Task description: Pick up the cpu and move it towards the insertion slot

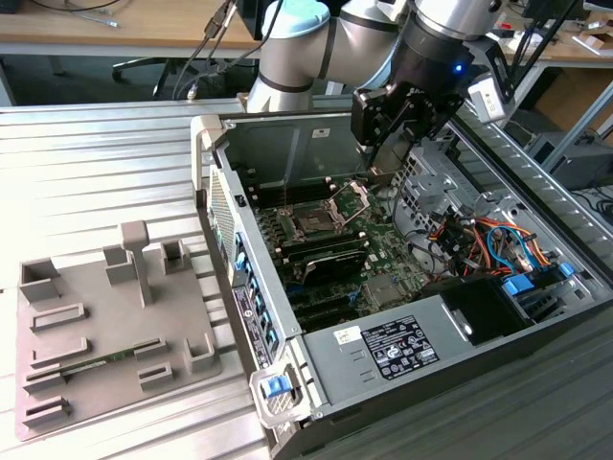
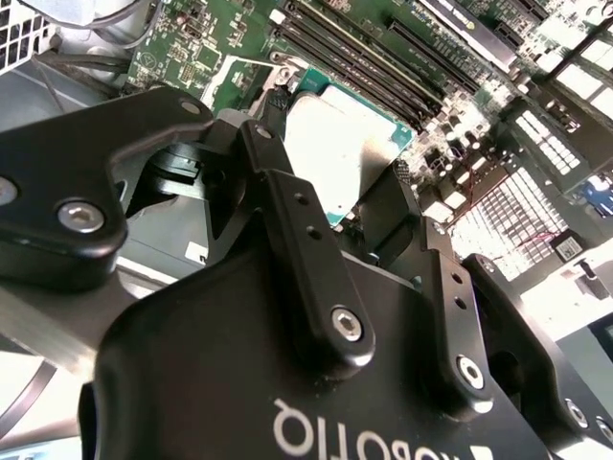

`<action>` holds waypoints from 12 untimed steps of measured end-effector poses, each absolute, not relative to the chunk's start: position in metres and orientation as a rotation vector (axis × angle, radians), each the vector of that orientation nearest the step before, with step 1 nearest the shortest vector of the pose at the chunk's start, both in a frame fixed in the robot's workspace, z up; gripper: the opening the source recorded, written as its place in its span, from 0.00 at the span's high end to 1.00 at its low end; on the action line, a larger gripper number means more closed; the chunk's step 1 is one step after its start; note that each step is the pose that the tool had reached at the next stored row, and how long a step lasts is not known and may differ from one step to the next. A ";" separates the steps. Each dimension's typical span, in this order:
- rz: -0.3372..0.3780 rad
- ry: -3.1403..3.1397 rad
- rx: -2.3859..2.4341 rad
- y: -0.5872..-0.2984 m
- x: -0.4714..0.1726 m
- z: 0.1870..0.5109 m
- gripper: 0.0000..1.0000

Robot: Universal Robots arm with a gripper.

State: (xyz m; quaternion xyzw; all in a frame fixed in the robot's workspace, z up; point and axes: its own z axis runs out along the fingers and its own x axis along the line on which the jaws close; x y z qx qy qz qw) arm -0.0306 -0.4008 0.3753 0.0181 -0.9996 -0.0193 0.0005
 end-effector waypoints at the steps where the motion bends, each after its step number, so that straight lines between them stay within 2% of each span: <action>1: -0.060 -3.139 0.057 -0.399 -0.031 0.375 0.45; 12: -0.060 -3.139 0.057 -0.392 -0.031 0.373 0.45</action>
